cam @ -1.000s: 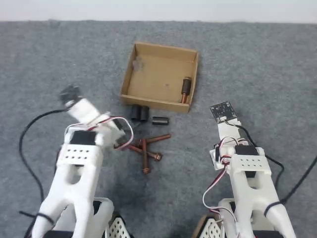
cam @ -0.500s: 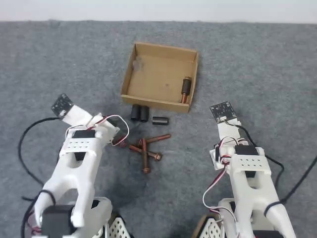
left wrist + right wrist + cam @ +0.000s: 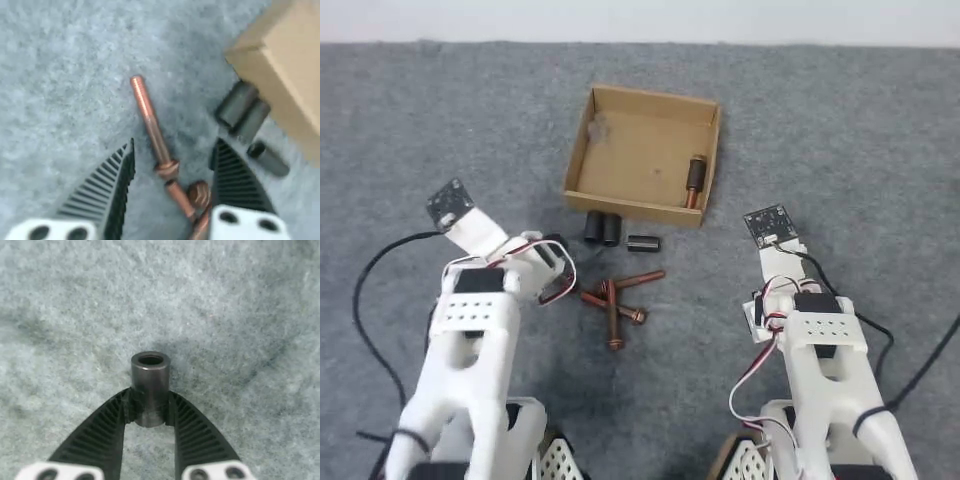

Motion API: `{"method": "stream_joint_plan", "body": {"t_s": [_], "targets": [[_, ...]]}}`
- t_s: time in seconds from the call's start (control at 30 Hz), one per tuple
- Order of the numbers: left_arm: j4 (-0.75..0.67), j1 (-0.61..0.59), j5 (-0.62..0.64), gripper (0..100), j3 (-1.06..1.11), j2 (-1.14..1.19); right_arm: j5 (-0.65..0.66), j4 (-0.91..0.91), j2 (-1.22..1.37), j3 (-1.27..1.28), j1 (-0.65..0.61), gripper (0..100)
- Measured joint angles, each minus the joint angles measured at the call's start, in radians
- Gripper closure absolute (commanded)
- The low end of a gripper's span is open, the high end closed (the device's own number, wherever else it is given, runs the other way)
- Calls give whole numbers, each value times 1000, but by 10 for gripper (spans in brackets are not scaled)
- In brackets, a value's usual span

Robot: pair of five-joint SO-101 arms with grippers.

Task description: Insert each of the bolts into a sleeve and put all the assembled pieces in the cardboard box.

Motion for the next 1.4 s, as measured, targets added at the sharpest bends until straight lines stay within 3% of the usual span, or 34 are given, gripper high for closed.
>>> {"method": "stream_joint_plan", "body": {"t_s": [0.1,0.23,0.5,0.93,1.27,1.4], "targets": [[77,0,-170,996,0,-81,0,0,0,0,0,991],[140,2,-413,989,0,-124,0,0,0,0,0,991],[325,34,-710,989,0,-127,0,0,0,0,0,991],[358,83,-746,989,17,-126,0,0,0,0,0,991],[358,83,-746,989,-140,189,0,0,0,0,0,991],[295,83,-746,989,-170,282,0,0,0,0,0,991]]}}
